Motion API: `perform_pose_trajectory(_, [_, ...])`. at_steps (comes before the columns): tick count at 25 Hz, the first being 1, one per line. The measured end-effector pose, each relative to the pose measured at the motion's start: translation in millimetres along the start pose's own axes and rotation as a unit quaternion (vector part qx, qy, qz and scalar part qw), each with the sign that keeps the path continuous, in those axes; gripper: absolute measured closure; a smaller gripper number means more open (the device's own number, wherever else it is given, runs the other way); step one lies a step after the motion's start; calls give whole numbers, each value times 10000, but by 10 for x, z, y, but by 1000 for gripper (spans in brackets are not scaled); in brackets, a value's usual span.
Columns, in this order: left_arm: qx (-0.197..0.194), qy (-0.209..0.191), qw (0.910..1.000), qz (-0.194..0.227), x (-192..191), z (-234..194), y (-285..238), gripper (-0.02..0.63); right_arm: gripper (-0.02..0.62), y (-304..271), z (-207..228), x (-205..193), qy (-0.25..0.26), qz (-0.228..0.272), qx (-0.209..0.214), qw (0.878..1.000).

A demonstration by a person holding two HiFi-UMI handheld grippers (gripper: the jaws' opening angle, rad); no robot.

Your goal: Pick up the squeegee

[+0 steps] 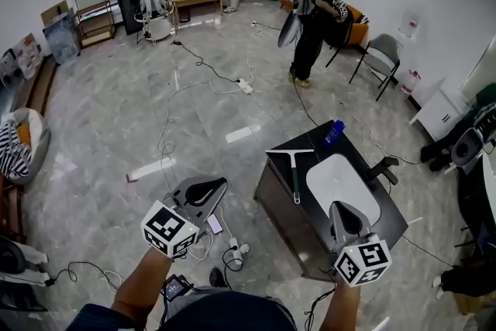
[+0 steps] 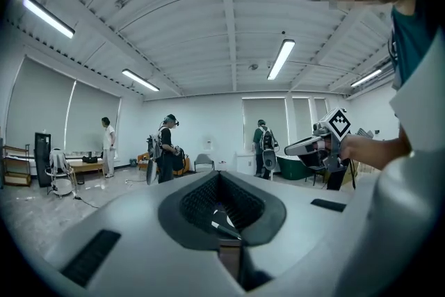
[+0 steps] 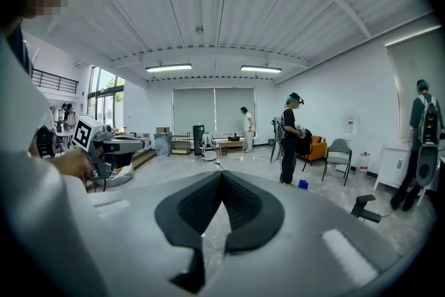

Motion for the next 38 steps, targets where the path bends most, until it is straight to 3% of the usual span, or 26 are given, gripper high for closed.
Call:
perform_pose_trajectory(9, [-17,114,9999,36,-38,-472,-60,600,585,-543,-81,3,73,-163,65,9998])
perform_pose_trajectory(17, [483,188,9986,-93,-164,-811,-404,600,584,-1295,375,-199,56,-302,481,9984])
perform_pose_trajectory(23, [744,280,9967,-175,-163,-830,-805,601,584,-1796,796,-379,72,-559,868,9946])
perform_pose_trajectory(38, [1391,835,9843,-701,-834,-1213,-1278,600,581,-3057,1331,-1497,-186,-1455,1383,9795])
Point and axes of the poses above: the fingertips, and each gripper's own axes: y backward along the fingers, z to its right, x out of its top, the point moved 1 cm from there along y, backward along the fingers, and after that the axes turned 7 degrees about y, right-handed, at the moved point
